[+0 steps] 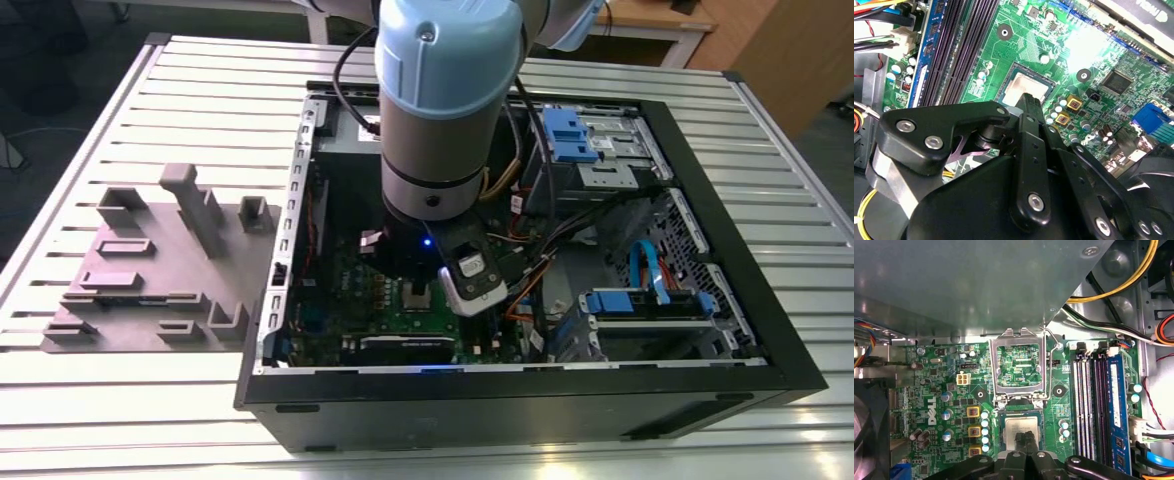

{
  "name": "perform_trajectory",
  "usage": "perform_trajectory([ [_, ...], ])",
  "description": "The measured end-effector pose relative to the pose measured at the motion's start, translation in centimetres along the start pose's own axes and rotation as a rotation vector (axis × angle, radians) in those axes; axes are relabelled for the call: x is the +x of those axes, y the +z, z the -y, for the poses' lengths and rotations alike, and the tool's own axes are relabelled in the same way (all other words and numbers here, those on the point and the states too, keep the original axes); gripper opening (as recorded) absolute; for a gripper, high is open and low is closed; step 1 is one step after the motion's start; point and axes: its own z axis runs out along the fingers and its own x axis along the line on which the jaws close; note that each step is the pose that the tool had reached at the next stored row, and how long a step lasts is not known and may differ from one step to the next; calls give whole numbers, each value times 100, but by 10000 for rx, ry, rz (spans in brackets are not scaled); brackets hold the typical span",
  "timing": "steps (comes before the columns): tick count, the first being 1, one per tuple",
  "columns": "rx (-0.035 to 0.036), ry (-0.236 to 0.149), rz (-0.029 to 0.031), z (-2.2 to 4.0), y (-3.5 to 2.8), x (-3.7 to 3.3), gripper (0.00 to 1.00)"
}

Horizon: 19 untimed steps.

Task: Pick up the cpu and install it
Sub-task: 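Close the cpu cover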

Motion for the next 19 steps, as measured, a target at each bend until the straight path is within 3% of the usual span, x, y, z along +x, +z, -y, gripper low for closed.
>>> perform_trajectory([
  [9,2,1,0,-1,0,-24,10],
  [19,2,0,0,-8,3,-162,10],
])
